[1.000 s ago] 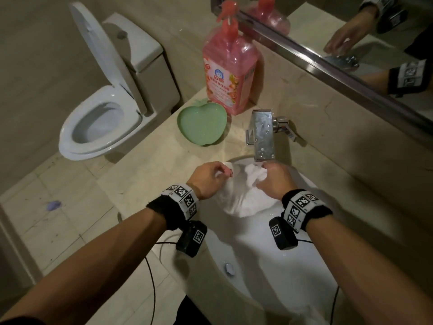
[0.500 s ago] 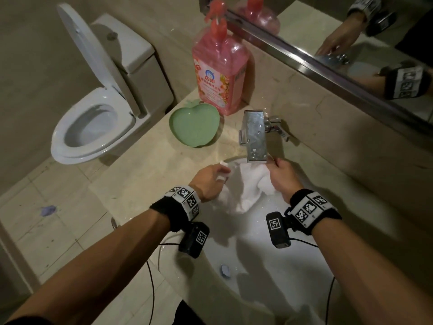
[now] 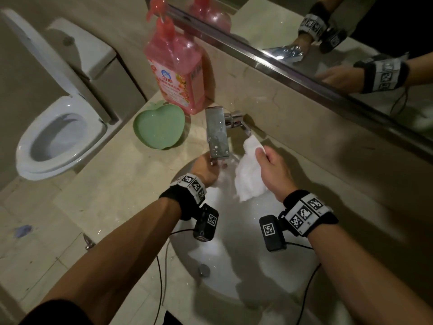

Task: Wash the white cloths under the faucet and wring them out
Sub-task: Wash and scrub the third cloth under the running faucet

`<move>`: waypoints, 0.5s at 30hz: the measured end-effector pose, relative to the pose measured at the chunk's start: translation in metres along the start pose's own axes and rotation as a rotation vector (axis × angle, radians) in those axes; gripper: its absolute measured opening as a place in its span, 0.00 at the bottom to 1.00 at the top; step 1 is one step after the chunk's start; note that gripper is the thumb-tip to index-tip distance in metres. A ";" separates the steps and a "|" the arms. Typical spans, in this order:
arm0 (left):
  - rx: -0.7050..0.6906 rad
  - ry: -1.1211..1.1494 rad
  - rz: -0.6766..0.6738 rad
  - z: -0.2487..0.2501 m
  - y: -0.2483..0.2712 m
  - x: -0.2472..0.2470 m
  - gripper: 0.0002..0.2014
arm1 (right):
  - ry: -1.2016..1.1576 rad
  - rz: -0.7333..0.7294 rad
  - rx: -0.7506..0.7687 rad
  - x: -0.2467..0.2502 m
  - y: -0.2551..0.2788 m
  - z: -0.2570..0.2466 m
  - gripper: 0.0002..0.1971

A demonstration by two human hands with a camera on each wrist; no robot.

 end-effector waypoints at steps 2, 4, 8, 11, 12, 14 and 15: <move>0.025 0.090 -0.025 -0.002 0.001 0.006 0.10 | 0.057 -0.054 0.001 -0.003 0.003 0.001 0.19; 0.086 0.206 -0.099 -0.009 0.006 0.007 0.11 | 0.120 -0.079 -0.008 -0.007 0.006 0.005 0.19; 0.087 0.266 -0.164 -0.010 0.025 0.010 0.14 | 0.171 -0.101 0.019 -0.034 0.008 0.000 0.16; 0.079 0.299 -0.234 -0.004 0.040 0.006 0.14 | 0.104 -0.253 0.034 -0.073 0.013 -0.011 0.14; 0.074 0.291 -0.237 -0.003 0.042 0.006 0.13 | 0.079 -0.316 0.024 -0.087 0.015 -0.011 0.25; 0.091 0.346 -0.250 -0.004 0.046 0.008 0.15 | 0.173 -0.384 0.028 -0.106 0.017 -0.013 0.38; 0.106 0.402 -0.274 -0.006 0.047 0.008 0.18 | 0.253 -0.366 0.040 -0.110 0.016 -0.013 0.39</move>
Point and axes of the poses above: each hand's wrist, its own y-axis away from the middle knuckle, its own x-axis out of the back of the hand, z = x × y, the point moved 10 cm from there along -y, towards the middle knuckle, and after that the axes turned 12 degrees about x, right-handed, at the moved point
